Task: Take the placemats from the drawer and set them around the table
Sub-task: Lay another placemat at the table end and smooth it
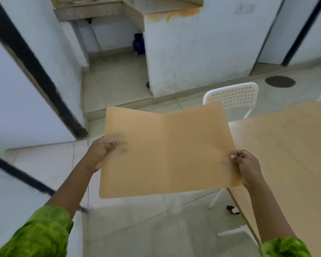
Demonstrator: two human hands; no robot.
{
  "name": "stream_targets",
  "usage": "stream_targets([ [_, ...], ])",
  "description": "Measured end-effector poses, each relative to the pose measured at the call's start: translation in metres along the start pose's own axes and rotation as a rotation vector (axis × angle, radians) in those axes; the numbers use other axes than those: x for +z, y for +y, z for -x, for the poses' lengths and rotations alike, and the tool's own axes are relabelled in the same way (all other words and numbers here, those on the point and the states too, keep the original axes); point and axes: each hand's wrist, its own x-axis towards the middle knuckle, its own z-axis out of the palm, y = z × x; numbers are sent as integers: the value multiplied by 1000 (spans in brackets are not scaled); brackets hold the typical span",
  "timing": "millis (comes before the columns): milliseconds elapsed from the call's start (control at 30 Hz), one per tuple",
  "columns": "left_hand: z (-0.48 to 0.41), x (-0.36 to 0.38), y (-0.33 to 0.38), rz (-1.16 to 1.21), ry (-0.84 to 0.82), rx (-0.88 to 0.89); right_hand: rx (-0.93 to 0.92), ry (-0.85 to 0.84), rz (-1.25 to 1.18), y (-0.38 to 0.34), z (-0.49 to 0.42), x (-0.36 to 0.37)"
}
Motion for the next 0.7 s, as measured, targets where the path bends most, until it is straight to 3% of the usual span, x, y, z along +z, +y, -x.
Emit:
stream_targets([
  [200, -102, 31, 30, -91, -199, 8, 27, 229, -74, -4, -12, 12],
  [700, -338, 228, 107, -194, -720, -44, 95, 651, -323, -40, -141, -2],
])
